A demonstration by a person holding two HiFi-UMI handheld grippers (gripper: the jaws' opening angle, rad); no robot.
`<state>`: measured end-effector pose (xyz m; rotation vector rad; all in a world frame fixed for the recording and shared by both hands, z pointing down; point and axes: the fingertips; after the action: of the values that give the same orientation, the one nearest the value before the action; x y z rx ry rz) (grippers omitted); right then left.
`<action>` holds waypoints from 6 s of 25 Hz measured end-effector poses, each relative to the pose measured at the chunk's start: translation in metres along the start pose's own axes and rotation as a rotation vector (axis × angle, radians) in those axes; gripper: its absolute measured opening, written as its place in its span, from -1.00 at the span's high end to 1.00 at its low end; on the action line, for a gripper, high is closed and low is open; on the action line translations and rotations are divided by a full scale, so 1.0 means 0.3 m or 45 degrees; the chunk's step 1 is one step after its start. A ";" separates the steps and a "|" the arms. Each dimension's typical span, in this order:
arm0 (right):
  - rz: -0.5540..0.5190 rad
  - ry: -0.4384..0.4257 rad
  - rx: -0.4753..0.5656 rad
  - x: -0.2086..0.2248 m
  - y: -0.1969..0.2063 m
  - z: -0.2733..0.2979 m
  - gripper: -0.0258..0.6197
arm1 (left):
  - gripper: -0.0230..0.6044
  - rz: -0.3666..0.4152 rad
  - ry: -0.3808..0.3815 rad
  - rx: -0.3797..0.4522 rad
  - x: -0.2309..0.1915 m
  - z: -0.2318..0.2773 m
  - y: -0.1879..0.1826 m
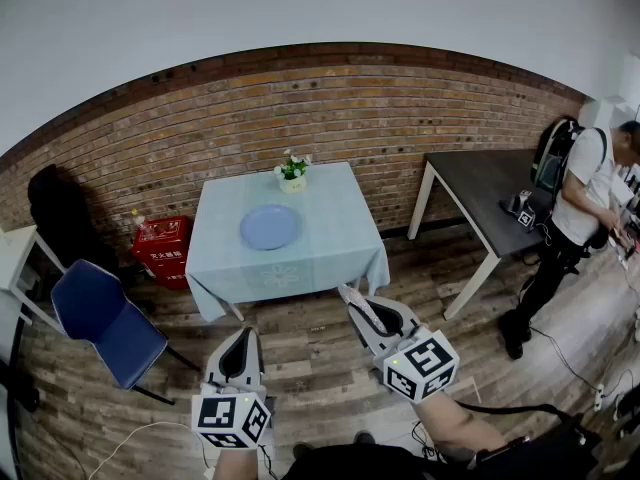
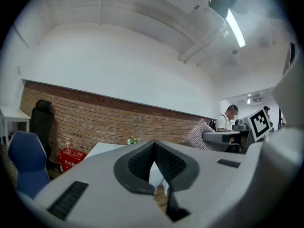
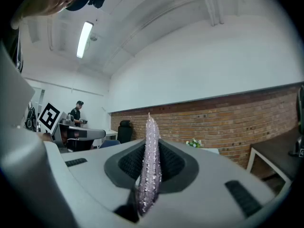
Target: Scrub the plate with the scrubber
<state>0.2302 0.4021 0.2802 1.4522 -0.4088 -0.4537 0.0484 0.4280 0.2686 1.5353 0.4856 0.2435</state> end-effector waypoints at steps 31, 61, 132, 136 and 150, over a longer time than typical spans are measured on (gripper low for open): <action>0.055 0.037 0.012 -0.179 0.004 0.100 0.73 | 0.90 -0.036 0.095 -0.001 -0.181 -0.069 0.013; 0.112 -0.054 0.002 0.098 0.013 0.640 0.73 | 0.90 -0.006 -0.020 -0.050 -0.474 0.384 0.020; 0.050 -0.024 -0.265 0.399 0.174 1.750 0.73 | 0.89 -0.062 0.178 -0.270 -1.285 1.357 0.187; 0.080 0.014 -0.300 0.393 0.198 1.798 0.73 | 0.89 -0.080 0.265 -0.298 -1.305 1.385 0.220; 0.124 -0.159 -0.553 0.426 0.482 1.952 0.72 | 0.89 -0.193 0.247 -0.492 -1.349 1.495 0.499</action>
<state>0.0375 -0.1522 0.4696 0.9832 -0.4465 -0.5197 -0.0862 -0.1484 0.4615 1.0983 0.6638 0.3488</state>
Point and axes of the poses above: the fingertips, and each gripper's own axes: z forward along the fingers, x to its right, y out of its underside, and after that the axes turned 7 degrees about y, right-handed
